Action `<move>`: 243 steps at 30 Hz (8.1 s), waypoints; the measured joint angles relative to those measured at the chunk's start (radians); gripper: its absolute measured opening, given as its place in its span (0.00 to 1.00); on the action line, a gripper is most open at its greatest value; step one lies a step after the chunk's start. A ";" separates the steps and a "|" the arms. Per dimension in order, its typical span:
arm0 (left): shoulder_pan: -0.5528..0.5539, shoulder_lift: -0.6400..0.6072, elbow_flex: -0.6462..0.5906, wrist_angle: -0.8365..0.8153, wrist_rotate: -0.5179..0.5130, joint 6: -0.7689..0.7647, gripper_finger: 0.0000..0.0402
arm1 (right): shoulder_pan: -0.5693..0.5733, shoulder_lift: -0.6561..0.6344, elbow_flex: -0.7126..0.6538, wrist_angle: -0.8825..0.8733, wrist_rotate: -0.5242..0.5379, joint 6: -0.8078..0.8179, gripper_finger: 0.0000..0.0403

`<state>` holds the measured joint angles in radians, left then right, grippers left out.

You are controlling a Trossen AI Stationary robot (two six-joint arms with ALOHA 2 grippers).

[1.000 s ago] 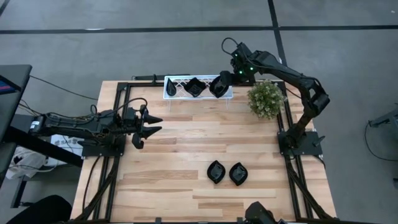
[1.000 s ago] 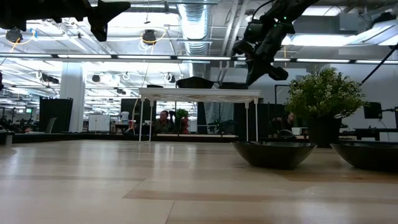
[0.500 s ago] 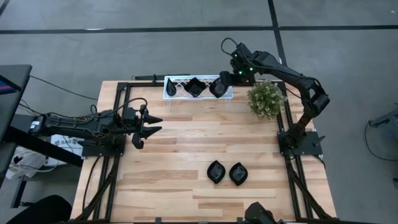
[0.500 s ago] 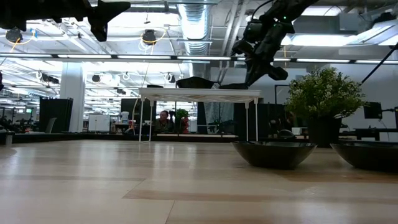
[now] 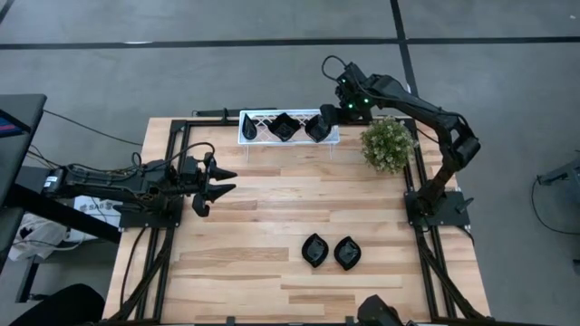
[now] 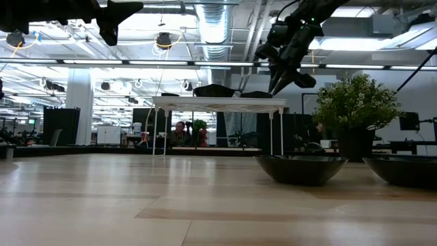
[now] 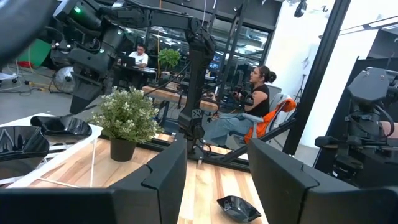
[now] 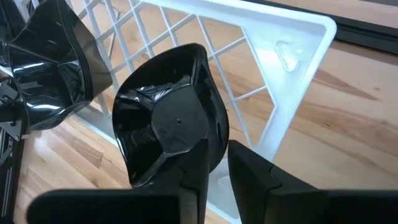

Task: Pick & Place Mini shaped plates
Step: Stack the leaf-shaped plate on top of the leaf-shaped plate on the shelf

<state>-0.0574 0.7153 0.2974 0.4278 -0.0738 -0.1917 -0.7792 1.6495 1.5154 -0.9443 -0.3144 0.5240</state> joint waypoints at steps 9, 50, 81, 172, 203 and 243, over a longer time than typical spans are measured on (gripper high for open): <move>0.000 0.000 0.000 0.000 0.000 0.000 0.43 | 0.041 -0.079 0.000 -0.090 -0.009 -0.003 0.14; -0.007 0.000 0.000 0.000 0.001 -0.027 0.43 | 0.969 -0.083 -0.001 -0.449 0.221 0.418 0.14; -0.008 0.000 0.000 0.000 0.105 -0.024 0.43 | 1.195 -0.167 -0.533 -0.038 0.189 0.692 0.14; -0.008 0.000 0.000 0.000 0.105 -0.101 0.43 | 1.248 -0.169 -0.759 0.374 0.259 0.594 0.01; -0.008 0.000 0.000 0.000 0.105 -0.102 0.43 | 1.223 -0.694 -0.761 0.435 0.376 0.498 0.00; 0.046 -0.146 0.000 -0.014 0.223 -0.074 0.43 | 0.369 -0.348 -0.146 0.141 0.125 -0.030 0.00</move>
<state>-0.0113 0.5697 0.2977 0.4139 0.1487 -0.2659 -0.4103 1.3011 1.3690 -0.8031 -0.1890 0.4942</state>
